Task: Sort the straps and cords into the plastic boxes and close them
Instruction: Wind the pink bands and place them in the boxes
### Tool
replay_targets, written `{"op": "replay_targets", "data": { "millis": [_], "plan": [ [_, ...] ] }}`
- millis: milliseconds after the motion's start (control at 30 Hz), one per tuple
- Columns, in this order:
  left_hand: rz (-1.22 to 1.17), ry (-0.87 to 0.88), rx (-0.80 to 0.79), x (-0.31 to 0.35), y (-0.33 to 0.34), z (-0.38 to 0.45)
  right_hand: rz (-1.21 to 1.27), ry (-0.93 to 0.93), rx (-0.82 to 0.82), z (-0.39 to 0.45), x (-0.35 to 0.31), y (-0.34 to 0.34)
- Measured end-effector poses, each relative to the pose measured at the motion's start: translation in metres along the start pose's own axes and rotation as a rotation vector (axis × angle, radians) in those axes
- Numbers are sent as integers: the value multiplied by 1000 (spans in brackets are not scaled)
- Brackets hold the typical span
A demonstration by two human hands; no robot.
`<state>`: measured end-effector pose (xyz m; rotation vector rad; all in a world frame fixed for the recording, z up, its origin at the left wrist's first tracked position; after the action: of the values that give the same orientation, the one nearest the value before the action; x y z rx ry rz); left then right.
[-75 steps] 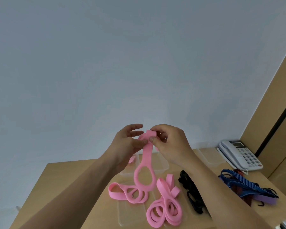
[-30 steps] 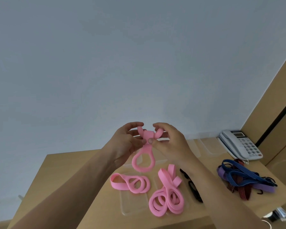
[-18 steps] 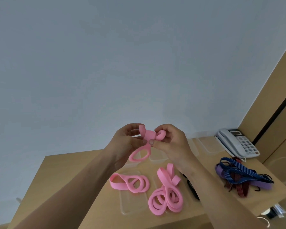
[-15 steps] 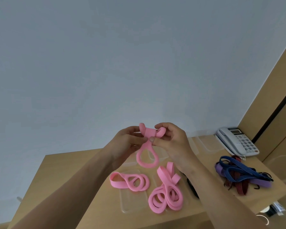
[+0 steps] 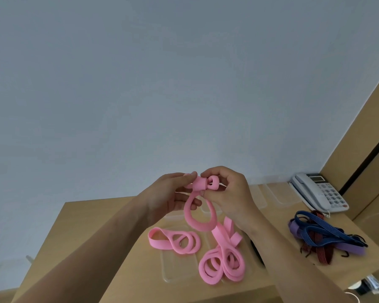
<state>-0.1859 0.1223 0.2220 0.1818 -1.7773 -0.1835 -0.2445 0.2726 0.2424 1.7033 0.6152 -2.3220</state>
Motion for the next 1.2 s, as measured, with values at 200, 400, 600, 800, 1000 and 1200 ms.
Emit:
{"op": "replay_targets", "data": {
  "millis": [200, 400, 600, 800, 1000, 1200],
  "plan": [
    [-13, 32, 19, 0, -3, 0, 44, -17, -45, -4, -2, 2],
    [-30, 85, 25, 3, -9, -4, 236, 110, -71, -7, -1, 8],
    [-107, 120, 22, 1, -13, -6, 134, 246, -104, -7, 8, 15],
    [-109, 129, 11, -6, -22, -9, 244, 299, -239, -13, 10, 27],
    [-94, 136, 25, -12, -32, -15, 248, 318, -195, -7, 14, 37],
    [-34, -7, 4, -17, -41, -20, 149, 271, -121, -4, 14, 37]
  ]
}}
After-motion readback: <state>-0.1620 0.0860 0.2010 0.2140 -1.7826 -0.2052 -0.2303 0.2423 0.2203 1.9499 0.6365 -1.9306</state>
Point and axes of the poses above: each hand's wrist, its own z-axis towards the middle knuckle, its own y-axis out of the palm, x = y × z, the point moved 6 cm from there along z, towards the middle knuckle, and after that the axes turned 1 degree about y, right-handed, at the moved point
